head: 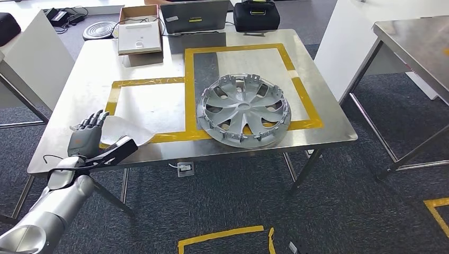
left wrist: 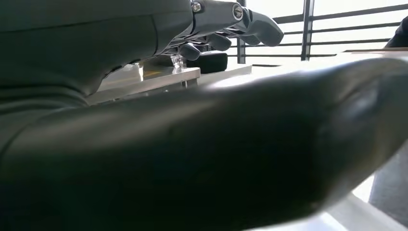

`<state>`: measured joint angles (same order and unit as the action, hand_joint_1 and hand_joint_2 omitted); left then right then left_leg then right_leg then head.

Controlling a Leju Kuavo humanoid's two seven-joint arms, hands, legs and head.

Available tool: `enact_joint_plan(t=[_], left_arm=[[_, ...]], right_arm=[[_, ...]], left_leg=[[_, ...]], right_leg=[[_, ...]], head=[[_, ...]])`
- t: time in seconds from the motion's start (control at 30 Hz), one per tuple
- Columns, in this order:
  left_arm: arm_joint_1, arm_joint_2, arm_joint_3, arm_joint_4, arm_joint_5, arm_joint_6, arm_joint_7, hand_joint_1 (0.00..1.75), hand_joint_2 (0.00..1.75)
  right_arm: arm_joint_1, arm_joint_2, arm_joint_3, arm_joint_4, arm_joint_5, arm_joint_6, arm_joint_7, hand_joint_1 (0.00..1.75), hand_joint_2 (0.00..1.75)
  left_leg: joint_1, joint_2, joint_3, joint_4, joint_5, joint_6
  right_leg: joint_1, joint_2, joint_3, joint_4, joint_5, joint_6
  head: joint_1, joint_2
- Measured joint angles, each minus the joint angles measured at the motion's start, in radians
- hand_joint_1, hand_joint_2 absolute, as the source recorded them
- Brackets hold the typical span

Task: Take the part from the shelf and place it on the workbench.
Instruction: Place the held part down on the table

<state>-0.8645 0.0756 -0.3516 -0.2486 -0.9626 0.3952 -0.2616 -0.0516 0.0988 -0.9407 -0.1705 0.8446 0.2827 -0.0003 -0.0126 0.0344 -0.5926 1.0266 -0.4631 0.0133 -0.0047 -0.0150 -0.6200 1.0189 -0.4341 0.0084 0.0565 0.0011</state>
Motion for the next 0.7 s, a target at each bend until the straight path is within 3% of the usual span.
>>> enact_joint_plan(t=[0.13,0.33,0.5,0.7], left_arm=[[-0.076,0.001,0.003,-0.013,0.028,0.047,-0.064,0.0,0.0],[-0.342,0.01,0.014,-0.054,0.048,-0.012,-0.092,0.0,0.0],[-0.517,0.001,0.023,-0.096,0.071,-0.015,-0.12,0.0,0.0],[-0.6,-0.02,0.025,-0.118,0.074,0.003,-0.134,0.0,0.0]], right_arm=[[0.0,0.0,0.0,0.0,-0.001,0.0,-0.005,0.0,0.0],[0.0,0.0,0.0,0.0,-0.013,0.001,-0.015,0.0,0.0],[-0.002,0.005,-0.005,0.0,-0.033,0.003,-0.015,0.0,0.0],[-0.005,0.01,-0.019,0.0,-0.048,0.003,-0.011,0.0,0.0]], left_leg=[[0.0,-0.001,-0.002,0.0,0.002,0.0],[0.0,-0.001,-0.003,0.001,0.003,-0.001],[0.0,-0.001,-0.003,0.001,0.003,-0.001],[0.0,-0.001,-0.003,0.0,0.003,-0.001]], right_leg=[[0.0,-0.001,-0.001,0.0,0.001,0.0],[0.0,0.0,-0.002,0.0,0.003,0.0],[0.0,0.0,-0.002,0.0,0.003,0.0],[0.0,0.0,-0.002,0.0,0.003,0.0]], head=[[0.0,0.0],[0.0,0.0],[0.0,0.0],[0.0,0.0]])
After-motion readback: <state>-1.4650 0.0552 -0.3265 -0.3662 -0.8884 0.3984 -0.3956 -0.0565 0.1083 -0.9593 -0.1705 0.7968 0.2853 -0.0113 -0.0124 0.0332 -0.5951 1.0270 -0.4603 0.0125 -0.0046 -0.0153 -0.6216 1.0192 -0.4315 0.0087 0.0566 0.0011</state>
